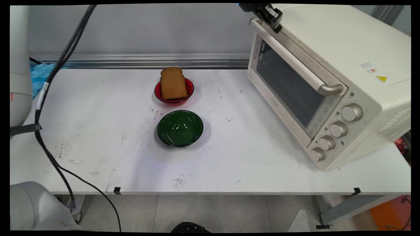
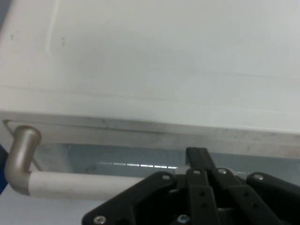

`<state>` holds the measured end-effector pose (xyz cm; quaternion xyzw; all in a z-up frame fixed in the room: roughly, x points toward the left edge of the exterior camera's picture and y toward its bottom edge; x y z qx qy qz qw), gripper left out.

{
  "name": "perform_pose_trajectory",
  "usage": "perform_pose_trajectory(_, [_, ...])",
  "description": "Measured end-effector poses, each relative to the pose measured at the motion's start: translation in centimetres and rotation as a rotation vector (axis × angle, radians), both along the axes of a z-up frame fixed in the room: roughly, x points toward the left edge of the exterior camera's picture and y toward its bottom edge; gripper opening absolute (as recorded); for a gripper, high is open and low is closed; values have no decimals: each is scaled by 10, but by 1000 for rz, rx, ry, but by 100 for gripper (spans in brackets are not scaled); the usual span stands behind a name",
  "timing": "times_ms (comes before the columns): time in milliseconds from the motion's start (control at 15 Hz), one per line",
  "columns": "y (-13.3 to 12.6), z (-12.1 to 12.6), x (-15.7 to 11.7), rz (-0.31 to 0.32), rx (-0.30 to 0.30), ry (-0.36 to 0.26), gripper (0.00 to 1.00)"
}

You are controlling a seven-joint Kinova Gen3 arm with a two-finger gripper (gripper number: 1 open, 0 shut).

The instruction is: Open the oven

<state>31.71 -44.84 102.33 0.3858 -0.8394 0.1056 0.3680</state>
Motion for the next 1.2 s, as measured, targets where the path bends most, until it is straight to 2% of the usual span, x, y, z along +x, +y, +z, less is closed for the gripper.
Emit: perform_pose_trajectory(1200, [-3, -31, -4, -37, -18, 6, 0])
